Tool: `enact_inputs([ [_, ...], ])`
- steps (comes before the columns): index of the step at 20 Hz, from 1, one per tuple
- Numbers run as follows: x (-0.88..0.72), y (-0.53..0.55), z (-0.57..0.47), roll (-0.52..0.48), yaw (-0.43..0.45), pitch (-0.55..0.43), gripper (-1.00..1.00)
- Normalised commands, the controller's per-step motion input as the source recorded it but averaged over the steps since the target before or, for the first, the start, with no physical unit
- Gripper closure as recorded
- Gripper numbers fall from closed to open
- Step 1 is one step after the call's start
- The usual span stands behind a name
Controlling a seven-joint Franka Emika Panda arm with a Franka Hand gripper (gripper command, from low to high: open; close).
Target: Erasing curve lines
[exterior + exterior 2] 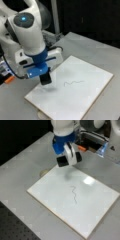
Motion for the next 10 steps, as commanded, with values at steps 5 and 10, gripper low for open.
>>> enact_inputs([
  [5, 0.13, 0.26, -0.14, -0.025, -0.125, -0.117, 1.00],
  [10, 0.11, 0.21, -0.15, 0.007, -0.125, -0.083, 1.00],
])
